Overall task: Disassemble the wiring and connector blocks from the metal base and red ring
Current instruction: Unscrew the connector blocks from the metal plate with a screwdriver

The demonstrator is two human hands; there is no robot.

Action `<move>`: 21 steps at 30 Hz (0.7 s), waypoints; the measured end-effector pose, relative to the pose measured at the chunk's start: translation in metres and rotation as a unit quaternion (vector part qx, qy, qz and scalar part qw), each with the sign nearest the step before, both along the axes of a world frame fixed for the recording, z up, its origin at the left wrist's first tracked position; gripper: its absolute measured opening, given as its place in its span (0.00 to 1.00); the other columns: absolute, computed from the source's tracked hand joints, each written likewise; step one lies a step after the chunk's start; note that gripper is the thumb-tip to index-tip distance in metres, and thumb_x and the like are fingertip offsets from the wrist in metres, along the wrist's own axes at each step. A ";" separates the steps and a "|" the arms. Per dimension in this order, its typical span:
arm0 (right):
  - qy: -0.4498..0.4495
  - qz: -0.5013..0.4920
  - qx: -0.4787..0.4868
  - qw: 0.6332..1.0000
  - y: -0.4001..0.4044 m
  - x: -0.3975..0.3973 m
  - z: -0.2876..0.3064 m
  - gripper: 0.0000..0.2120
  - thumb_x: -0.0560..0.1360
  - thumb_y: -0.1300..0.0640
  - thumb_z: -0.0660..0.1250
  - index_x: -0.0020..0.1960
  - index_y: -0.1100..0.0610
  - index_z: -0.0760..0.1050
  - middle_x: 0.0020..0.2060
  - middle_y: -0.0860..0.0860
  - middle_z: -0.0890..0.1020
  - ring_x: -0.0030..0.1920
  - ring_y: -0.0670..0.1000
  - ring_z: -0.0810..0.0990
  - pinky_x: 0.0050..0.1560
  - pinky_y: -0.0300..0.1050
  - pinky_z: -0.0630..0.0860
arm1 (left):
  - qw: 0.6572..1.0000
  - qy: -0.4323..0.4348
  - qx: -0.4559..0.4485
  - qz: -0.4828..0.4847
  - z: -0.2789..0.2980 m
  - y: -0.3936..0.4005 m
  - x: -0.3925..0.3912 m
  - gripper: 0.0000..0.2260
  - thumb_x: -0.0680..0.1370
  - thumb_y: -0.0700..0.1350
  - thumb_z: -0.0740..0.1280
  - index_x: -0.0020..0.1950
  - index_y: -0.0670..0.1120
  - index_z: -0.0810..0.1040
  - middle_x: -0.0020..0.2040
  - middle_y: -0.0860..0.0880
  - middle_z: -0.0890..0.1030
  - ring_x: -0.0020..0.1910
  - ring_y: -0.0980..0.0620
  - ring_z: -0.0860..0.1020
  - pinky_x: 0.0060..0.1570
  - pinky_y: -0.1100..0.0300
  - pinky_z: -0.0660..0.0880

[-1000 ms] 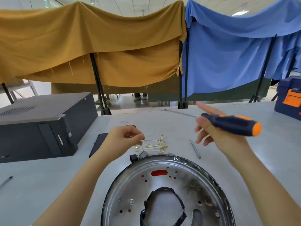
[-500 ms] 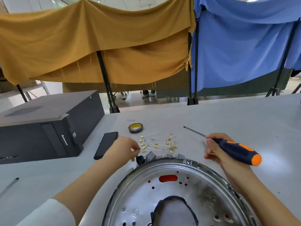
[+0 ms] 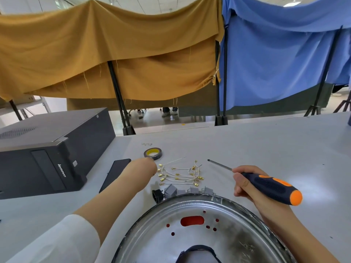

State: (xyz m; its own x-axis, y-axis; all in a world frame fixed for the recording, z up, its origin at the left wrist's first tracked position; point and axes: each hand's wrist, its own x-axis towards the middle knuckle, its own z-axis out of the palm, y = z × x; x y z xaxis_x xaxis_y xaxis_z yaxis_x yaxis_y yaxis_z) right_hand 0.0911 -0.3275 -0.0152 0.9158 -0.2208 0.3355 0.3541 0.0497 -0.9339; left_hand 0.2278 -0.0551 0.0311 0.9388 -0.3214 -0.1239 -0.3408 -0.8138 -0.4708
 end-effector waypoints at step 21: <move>0.005 0.015 -0.004 1.000 0.002 0.001 0.004 0.11 0.68 0.48 0.71 0.48 0.51 0.81 0.33 0.58 0.79 0.35 0.53 0.79 0.45 0.44 0.81 | 0.920 0.001 -0.390 0.047 -0.002 0.011 -0.035 0.07 0.79 0.45 0.61 0.51 0.51 0.78 0.49 0.54 0.82 0.42 0.57 0.78 0.42 0.64 0.74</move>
State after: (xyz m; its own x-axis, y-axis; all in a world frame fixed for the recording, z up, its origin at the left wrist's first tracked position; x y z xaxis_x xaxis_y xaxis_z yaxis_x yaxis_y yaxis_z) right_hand 0.0921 -0.3256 -0.0113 0.9252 -0.1907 0.3282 0.3436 0.0529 -0.9376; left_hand 0.1930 -0.0440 0.0288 0.9670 -0.2303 0.1086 -0.2516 -0.9300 0.2681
